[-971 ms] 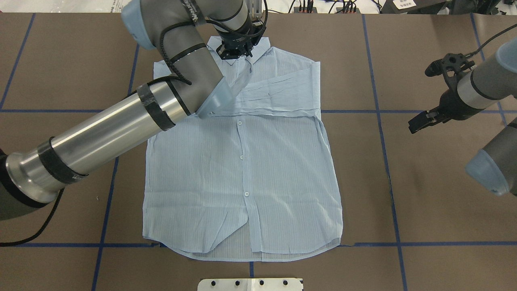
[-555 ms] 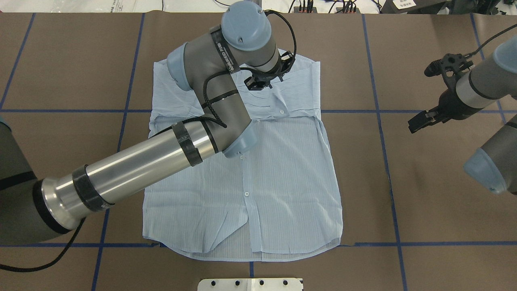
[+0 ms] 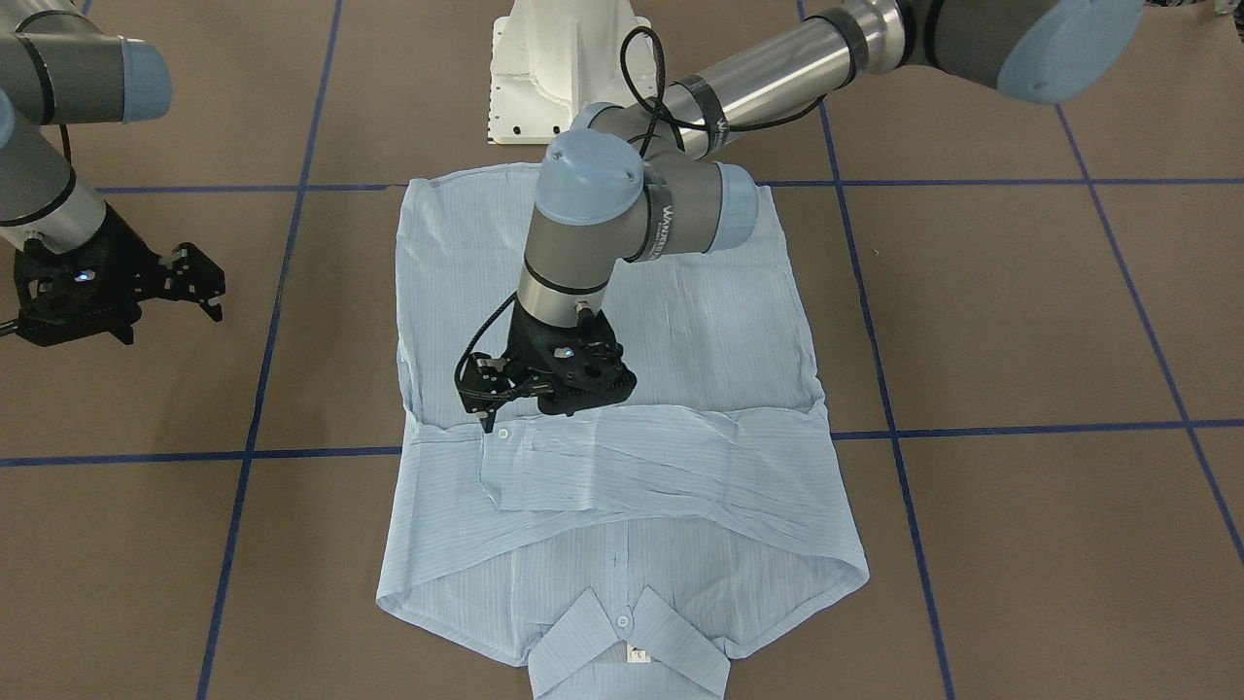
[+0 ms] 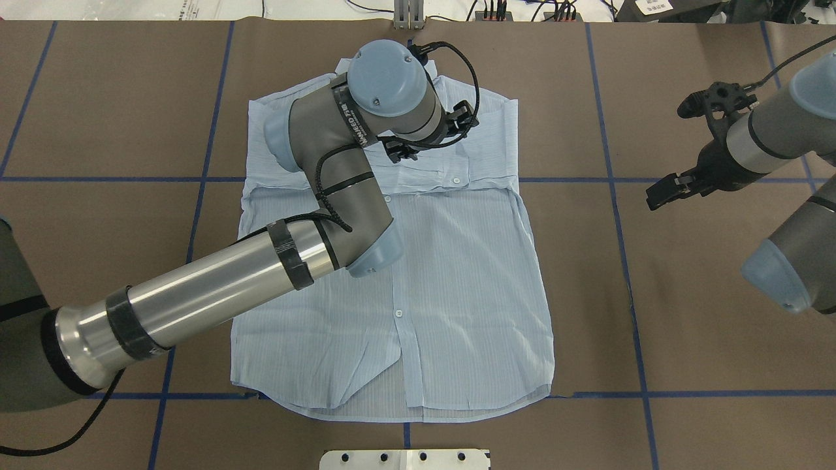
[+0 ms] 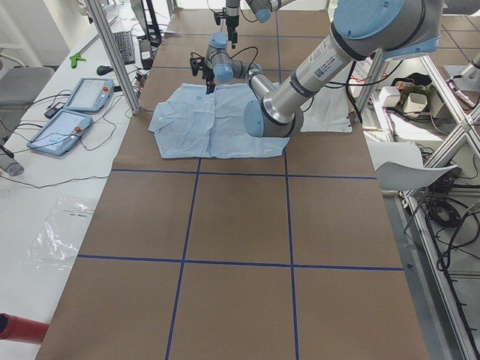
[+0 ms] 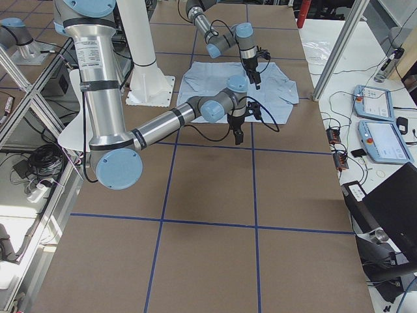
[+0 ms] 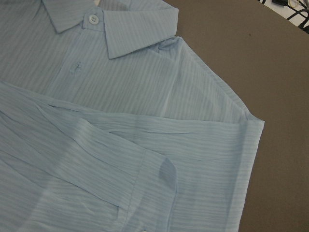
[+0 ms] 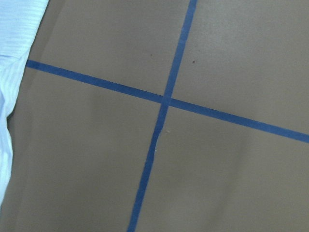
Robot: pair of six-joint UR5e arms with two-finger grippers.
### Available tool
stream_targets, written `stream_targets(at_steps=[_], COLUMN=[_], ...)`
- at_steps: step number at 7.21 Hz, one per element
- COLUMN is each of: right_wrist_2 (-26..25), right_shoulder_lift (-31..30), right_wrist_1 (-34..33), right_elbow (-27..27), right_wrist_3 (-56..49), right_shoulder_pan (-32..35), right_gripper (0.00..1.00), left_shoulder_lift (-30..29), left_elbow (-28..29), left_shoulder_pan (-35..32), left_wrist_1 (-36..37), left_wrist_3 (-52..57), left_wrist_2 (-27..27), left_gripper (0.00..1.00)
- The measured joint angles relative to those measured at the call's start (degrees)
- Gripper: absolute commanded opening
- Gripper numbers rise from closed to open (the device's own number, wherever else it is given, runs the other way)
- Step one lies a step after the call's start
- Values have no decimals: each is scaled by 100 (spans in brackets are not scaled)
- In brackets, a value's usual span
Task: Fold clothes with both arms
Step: 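Lift the sleeve with the left gripper and lay it across the shirt body, then move both grippers to the shirt's side edges near the hem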
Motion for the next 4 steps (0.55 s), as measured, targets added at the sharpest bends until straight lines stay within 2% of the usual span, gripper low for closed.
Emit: stream_targets(at_steps=[2, 4], right_wrist_2=[-402, -1166], right_shoulder_lift=[24, -70], right_wrist_1=[705, 868], right_elbow=[106, 517], right_wrist_3=[1371, 2623], right_shoulder_pan=[-634, -1678], right_gripper=[100, 100], left_shoulder_lift=[1069, 2351], left_elbow=[-1611, -3265], left_shoulder_pan=[-106, -166], left_wrist_1=[975, 1615], left_wrist_3=[735, 1501], left_wrist_2=[-175, -198], left_gripper=[100, 100])
